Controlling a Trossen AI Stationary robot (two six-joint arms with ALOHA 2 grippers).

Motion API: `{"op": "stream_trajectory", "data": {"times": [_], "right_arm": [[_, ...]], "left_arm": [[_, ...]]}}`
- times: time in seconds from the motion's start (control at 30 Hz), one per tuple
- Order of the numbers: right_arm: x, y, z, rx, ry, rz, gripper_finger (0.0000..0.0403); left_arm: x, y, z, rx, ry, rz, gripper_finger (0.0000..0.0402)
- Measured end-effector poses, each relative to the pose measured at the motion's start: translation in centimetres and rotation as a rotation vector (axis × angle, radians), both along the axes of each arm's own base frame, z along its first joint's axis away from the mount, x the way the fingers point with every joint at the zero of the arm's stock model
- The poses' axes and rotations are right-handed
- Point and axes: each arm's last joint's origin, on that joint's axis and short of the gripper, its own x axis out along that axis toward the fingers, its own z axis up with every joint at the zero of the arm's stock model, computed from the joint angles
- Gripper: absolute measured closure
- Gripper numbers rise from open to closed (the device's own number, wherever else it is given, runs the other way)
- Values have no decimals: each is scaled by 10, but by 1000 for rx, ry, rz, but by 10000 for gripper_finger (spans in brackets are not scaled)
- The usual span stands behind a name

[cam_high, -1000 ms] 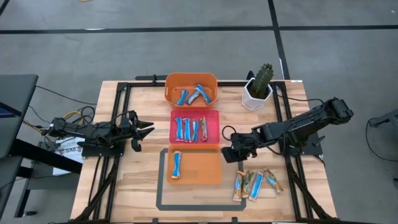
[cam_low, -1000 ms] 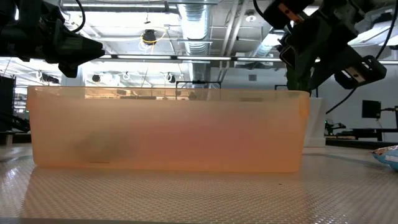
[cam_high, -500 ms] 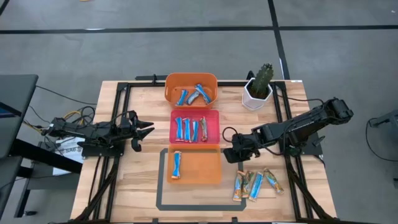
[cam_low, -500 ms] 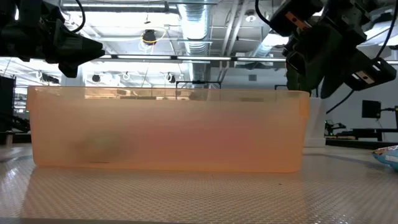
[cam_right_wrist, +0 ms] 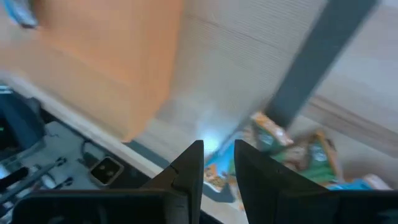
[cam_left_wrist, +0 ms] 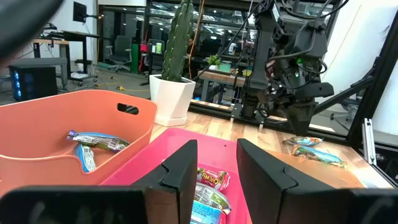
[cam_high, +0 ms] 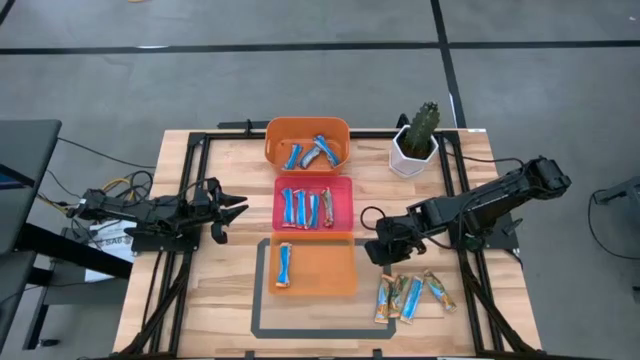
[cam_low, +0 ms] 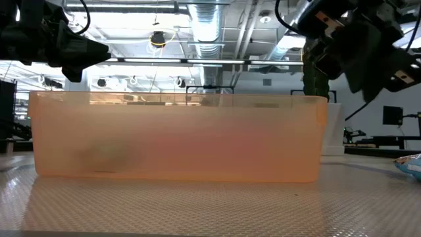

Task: Pick and place Granola Bars by type
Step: Put the yellow granola bar into the bottom orange bin

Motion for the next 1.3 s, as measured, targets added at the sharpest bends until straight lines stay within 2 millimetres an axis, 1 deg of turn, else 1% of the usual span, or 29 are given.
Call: {"op": "stream_trajectory", "data": {"times": [0.2, 0.43, 0.57, 0.67, 0.8, 0.97, 1.1, 1.3], "right_arm": [[-14, 13, 1, -31, 54, 51, 321], [-41, 32, 3, -128, 186, -53, 321], [-55, 44, 1, -154, 256, -66, 321], [-69, 49, -1, -206, 350, -70, 321], [-87, 50, -2, -292, 460, -22, 321], [-99, 55, -1, -334, 497, 135, 319], [-105, 63, -2, -333, 486, 204, 298], [-114, 76, -2, -327, 443, 281, 225]], "left_arm": [[0, 0, 0, 0, 0, 0, 297], [0, 0, 0, 0, -1, 0, 297], [0, 0, 0, 0, 0, 0, 297], [0, 0, 0, 0, 0, 0, 297], [0, 0, 0, 0, -1, 0, 297], [0, 0, 0, 0, 0, 0, 297], [0, 0, 0, 0, 0, 0, 297], [0, 0, 0, 0, -1, 0, 297]]}}
